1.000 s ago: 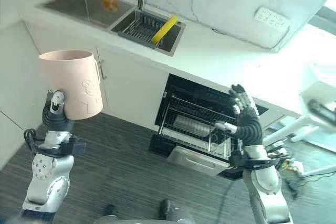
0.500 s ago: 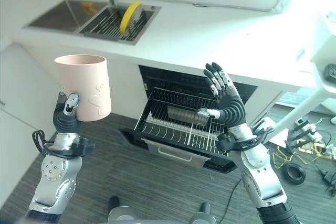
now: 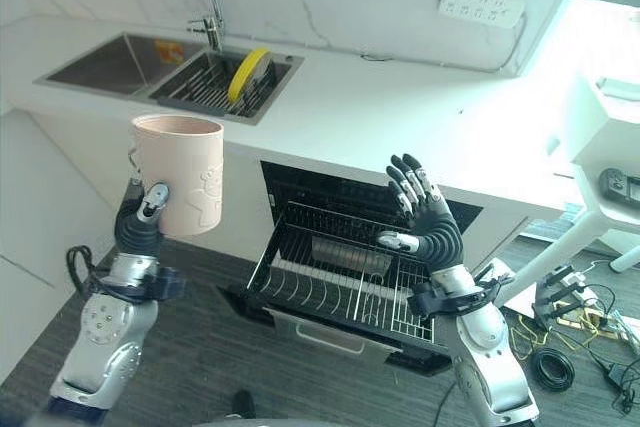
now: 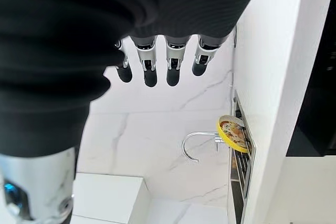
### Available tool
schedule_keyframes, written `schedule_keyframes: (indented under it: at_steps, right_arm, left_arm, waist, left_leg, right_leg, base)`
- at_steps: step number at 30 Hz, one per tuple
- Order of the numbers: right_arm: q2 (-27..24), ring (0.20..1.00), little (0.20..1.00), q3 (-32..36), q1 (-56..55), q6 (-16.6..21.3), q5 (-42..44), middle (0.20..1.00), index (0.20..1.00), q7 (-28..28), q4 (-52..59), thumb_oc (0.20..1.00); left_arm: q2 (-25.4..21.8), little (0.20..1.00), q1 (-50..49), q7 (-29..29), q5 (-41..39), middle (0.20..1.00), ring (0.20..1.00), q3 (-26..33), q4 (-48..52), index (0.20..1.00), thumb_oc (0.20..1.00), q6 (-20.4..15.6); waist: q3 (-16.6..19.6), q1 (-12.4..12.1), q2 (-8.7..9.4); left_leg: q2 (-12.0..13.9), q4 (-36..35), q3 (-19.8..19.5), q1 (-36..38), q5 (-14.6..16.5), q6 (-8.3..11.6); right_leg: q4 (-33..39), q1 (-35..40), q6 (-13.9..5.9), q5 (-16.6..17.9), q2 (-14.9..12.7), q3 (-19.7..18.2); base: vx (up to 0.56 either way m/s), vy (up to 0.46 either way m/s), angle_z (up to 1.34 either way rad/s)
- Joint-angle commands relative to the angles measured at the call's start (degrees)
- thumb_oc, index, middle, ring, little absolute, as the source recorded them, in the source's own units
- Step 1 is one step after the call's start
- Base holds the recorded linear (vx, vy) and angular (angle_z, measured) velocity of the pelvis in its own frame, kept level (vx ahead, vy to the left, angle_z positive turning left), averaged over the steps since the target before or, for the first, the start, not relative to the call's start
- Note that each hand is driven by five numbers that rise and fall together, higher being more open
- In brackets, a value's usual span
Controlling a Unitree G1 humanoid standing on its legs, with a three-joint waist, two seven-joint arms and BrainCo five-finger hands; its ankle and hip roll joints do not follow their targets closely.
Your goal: Place the dishes in the dishwasher.
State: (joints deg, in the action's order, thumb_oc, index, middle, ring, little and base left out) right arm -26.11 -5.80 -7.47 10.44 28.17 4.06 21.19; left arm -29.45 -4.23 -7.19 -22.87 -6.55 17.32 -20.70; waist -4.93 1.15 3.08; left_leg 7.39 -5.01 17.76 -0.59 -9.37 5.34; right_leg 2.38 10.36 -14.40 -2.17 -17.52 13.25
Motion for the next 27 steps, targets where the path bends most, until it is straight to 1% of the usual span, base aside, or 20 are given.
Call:
schedule_keyframes:
  at_steps: [1,2,5,6,7,9,11,12,13,15,17,22,27]
  right_arm:
    - [-2.0,1.000,1.000,3.6,3.7,-1.1,0.1,1.000,1.000,-0.8,3.0,1.000]
    - [-1.9,1.000,1.000,3.4,4.2,-1.6,-0.6,1.000,1.000,-1.2,2.7,1.000]
    - [-1.9,1.000,1.000,2.8,5.4,-3.3,1.0,1.000,1.000,-1.2,2.9,1.000]
    - [-1.8,1.000,1.000,2.7,5.7,-3.4,1.2,1.000,1.000,-1.3,2.9,1.000]
    - [-1.8,1.000,1.000,2.2,6.4,-3.5,1.2,1.000,1.000,-1.8,2.8,1.000]
    - [-2.0,1.000,1.000,1.8,7.5,-3.2,1.3,1.000,1.000,-2.3,2.7,1.000]
    - [-1.8,1.000,1.000,1.3,8.8,-3.8,2.8,1.000,1.000,-2.9,2.7,1.000]
    - [-1.4,1.000,1.000,0.8,9.3,-4.2,4.2,1.000,1.000,-3.4,2.5,1.000]
    - [-1.3,1.000,1.000,0.3,9.8,-4.5,4.8,1.000,1.000,-3.8,2.4,1.000]
    - [-1.1,1.000,1.000,-0.4,10.5,-4.8,5.1,1.000,1.000,-4.1,2.2,1.000]
    - [-1.2,1.000,1.000,-1.8,12.1,-5.4,7.9,1.000,1.000,-4.0,2.2,1.000]
    - [-0.8,1.000,1.000,-4.7,15.1,-7.2,13.6,1.000,1.000,-2.6,2.5,1.000]
    - [0.4,1.000,1.000,-6.7,17.0,-8.5,15.9,1.000,1.000,-2.5,2.7,1.000]
  left_arm:
    - [0.4,0.200,3.5,-1.9,6.5,0.200,0.200,3.2,2.4,0.200,0.200,-4.2]
    - [0.1,0.200,4.1,-3.3,8.8,0.200,0.200,3.1,2.0,0.200,0.200,-4.0]
    - [-0.7,0.200,5.6,-8.7,18.2,0.200,0.200,2.7,0.8,0.200,0.200,-3.4]
    - [-1.0,0.200,6.0,-9.5,19.7,0.200,0.200,2.4,0.4,0.200,0.200,-3.3]
    - [-1.4,0.200,7.1,-11.7,23.9,0.200,0.200,1.6,-0.5,0.200,0.200,-3.1]
    - [-1.6,0.200,8.4,-13.7,27.0,0.200,0.200,0.5,-1.6,0.200,0.200,-2.9]
    - [-1.4,0.200,9.5,-16.8,31.5,0.200,0.200,-0.8,-2.5,0.200,0.200,-3.1]
    - [-1.3,0.200,10.1,-19.5,34.8,0.200,0.200,-1.8,-3.0,0.200,0.200,-3.8]
    - [-1.1,0.200,10.7,-20.6,36.6,0.200,0.200,-2.7,-3.3,0.200,0.200,-3.7]
    - [-1.0,0.200,11.5,-21.5,37.7,0.200,0.200,-3.9,-3.7,0.200,0.200,-3.3]
    - [-0.7,0.200,13.2,-22.3,39.4,0.200,0.200,-6.0,-4.7,0.200,0.200,-3.0]
    - [-0.2,0.200,15.2,-22.1,39.9,0.200,0.200,-9.6,-5.5,0.200,0.200,-3.1]
    - [0.0,0.200,15.9,-21.7,40.2,0.200,0.200,-11.8,-5.3,0.200,0.200,-2.9]
  waist:
    - [-0.5,-0.4,-2.50]
    - [-0.4,-0.3,-2.36]
    - [0.1,-0.1,-2.09]
    - [0.2,-0.1,-2.04]
    - [0.3,0.0,-1.88]
    - [0.6,0.1,-1.75]
    - [1.0,0.3,-1.56]
    - [1.2,0.4,-1.42]
    - [1.3,0.4,-1.29]
    - [1.4,0.5,-1.17]
    - [1.6,0.5,-1.05]
    - [2.2,0.5,-1.13]
    - [2.6,0.2,-1.07]
  left_leg:
    - [8.3,0.0,-4.2,4.3,4.5,3.78]
    - [8.0,0.0,-4.2,4.5,4.8,3.54]
    - [7.8,0.0,-4.5,4.9,5.5,3.11]
    - [7.8,0.0,-4.5,4.9,5.6,3.08]
    - [8.0,0.0,-4.7,5.0,5.6,3.11]
    - [8.3,0.0,-4.9,5.1,5.6,3.24]
    - [8.9,0.0,-4.6,5.5,5.8,3.36]
    - [9.3,0.0,-4.4,5.8,5.9,3.49]
    - [9.5,0.0,-4.2,6.0,5.9,3.59]
    - [9.6,0.0,-4.1,6.2,6.0,3.63]
    - [10.0,0.0,-3.9,6.5,6.1,3.79]
    - [10.0,0.0,-3.7,7.4,6.7,3.74]
    - [10.0,0.0,-3.8,7.8,7.1,3.78]
  right_leg:
    - [2.6,-2.7,1.78,4.9,2.2,1.7]
    - [2.6,-2.7,1.69,5.0,2.1,1.6]
    - [2.6,-2.9,1.71,5.1,2.0,0.8]
    - [2.6,-3.0,1.72,5.1,2.0,0.6]
    - [2.6,-3.0,1.79,5.1,2.0,0.3]
    - [2.6,-3.1,1.92,5.1,2.2,-0.1]
    - [2.6,-3.0,2.01,5.0,2.4,-0.5]
    - [2.6,-2.9,2.10,4.9,2.6,-0.6]
    - [2.6,-2.8,2.19,4.9,2.7,-0.7]
    - [2.6,-2.8,2.24,4.9,2.9,-0.8]
    - [2.6,-2.9,2.25,5.0,3.1,-0.9]
    - [2.6,-3.0,2.35,5.0,3.3,-1.1]
    - [2.6,-2.9,2.26,5.2,3.2,-0.7]
  base:
    - [0.02,0.054,-0.04]
    - [0.03,0.053,-0.02]
    - [0.04,0.026,-0.04]
    - [0.04,-0.006,-0.03]
    - [0.03,-0.016,-0.02]
    - [0.04,-0.023,0.01]
    - [0.06,-0.047,0.01]
    - [0.06,-0.071,0.00]
    - [0.05,-0.065,-0.01]
    - [0.02,-0.045,0.01]
    - [0.02,-0.049,0.00]
    - [0.00,-0.007,0.00]
    - [0.00,0.000,0.00]
